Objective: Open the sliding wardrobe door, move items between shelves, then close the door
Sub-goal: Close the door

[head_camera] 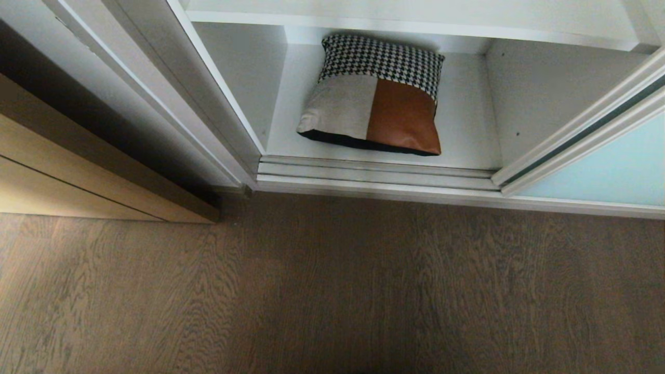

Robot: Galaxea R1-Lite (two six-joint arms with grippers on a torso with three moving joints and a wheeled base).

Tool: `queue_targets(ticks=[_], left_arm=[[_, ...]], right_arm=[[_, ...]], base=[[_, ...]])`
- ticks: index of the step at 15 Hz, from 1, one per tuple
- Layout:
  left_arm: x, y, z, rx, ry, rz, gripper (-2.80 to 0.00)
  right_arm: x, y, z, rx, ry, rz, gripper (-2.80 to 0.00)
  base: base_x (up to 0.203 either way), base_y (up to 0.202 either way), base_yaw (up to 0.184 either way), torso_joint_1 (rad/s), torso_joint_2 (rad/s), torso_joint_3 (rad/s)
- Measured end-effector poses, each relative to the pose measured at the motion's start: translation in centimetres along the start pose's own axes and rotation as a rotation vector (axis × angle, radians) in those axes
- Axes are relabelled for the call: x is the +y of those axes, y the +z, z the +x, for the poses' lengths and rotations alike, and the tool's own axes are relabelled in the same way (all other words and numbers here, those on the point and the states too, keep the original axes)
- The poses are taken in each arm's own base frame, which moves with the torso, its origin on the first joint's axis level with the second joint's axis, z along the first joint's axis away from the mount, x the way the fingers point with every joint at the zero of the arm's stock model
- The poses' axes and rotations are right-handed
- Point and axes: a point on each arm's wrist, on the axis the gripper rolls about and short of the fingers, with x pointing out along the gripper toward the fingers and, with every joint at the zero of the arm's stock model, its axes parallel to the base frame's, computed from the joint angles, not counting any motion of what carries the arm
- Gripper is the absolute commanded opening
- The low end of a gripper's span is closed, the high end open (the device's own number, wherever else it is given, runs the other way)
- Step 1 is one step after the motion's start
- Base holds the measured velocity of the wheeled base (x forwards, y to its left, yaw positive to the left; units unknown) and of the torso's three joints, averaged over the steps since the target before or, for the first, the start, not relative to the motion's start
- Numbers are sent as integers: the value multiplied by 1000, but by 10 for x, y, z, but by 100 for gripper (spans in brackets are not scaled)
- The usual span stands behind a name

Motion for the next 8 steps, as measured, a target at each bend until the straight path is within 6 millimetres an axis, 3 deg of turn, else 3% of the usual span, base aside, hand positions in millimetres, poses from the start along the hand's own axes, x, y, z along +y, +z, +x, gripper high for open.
queue_targets(ticks=[4,8], left_arm=[[0,-1,-2,-26,2,-2,-280],[0,-1,-2,-29,2,-2,-280]], right_arm=[[7,9,-3,-30,16,-29,-280],[26,35,-11,-124,17,-86,-280]], base=[[0,0,0,0,0,0],[0,0,0,0,0,0]])
